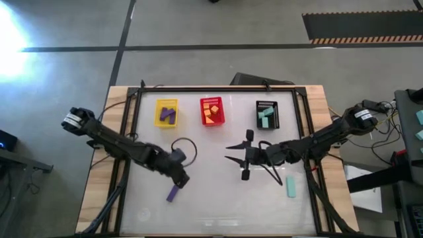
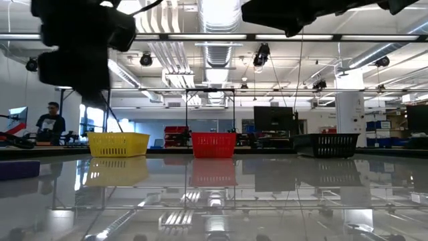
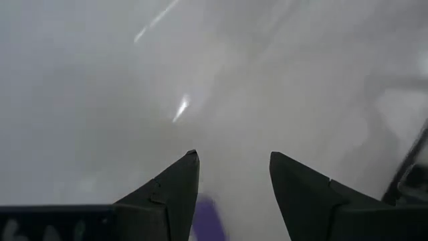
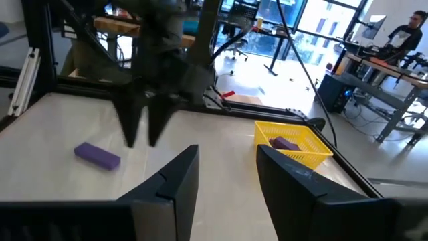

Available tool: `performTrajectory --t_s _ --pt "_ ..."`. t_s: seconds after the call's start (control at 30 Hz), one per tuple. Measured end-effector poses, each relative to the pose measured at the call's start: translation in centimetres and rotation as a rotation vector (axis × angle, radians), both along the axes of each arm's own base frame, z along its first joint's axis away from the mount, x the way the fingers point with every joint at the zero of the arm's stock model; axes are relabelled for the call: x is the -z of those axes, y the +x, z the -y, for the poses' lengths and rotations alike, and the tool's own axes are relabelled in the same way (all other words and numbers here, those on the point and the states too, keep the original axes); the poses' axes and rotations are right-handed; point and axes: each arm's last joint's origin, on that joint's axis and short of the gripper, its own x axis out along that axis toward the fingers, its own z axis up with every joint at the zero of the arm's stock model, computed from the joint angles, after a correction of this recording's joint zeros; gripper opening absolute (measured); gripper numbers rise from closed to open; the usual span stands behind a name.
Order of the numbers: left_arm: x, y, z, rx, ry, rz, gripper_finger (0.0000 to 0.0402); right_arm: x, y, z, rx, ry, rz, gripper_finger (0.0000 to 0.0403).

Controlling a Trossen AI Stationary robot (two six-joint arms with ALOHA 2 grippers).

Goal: Sort & place blocks by color
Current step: Put the purple block into the yellow bin

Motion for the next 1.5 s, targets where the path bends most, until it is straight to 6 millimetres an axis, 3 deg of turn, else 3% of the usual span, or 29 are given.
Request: performTrajectory --t_s 0.37,0.53,1.2,1.5 --pt "1.3 1.0 5.1 -0.054 -0.065 -0.334 0.0168 0.4 -0.1 0.1 0.0 -0.002 -0.01 0.0137" --pt "2.2 1.7 6.7 -0.067 -0.052 -0.386 0.0168 0.4 -0.2 0.1 0.0 -0.002 -0.01 0.0131" --pt "7.0 2.7 7.5 -0.06 0.048 -0.517 0.0166 0.4 -0.2 0.1 0.0 -0.002 -0.011 0.0128" --pt "6.8 2.7 7.5 -0.018 0.064 -0.498 0.009 0.7 -0.2 0.1 -0.001 -0.008 -0.02 0.0123"
